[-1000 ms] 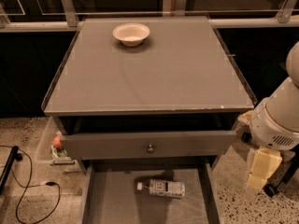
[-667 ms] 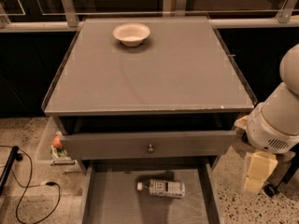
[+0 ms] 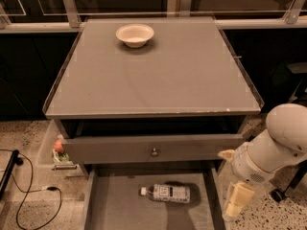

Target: Pick blue plastic bottle from middle drawer and place on counter

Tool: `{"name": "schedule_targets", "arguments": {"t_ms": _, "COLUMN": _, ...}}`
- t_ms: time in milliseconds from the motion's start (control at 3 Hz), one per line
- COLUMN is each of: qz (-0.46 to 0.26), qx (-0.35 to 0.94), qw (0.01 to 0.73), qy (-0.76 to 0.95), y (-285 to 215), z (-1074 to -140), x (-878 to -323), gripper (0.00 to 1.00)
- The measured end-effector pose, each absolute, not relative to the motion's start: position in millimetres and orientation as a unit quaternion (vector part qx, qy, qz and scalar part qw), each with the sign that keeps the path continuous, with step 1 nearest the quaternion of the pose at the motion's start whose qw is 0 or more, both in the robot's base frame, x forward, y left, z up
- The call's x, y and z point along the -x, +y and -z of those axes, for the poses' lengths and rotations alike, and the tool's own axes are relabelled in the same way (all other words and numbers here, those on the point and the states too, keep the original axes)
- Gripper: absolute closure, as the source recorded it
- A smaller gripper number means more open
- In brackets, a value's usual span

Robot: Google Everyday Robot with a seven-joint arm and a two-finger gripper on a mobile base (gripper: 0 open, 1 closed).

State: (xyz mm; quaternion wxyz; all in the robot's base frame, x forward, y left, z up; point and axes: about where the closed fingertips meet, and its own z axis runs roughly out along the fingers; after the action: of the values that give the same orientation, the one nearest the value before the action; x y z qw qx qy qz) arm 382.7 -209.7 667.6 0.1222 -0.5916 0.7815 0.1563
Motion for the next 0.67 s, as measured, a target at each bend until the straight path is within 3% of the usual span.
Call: {"name": "schedule_targets", "arguments": {"t_ms": 667, "qz": -0.178, "qx": 0.592, "qw": 0.14, "qy": 0.774, "y": -207, "z": -645, "x": -381, "gripper": 0.0}}
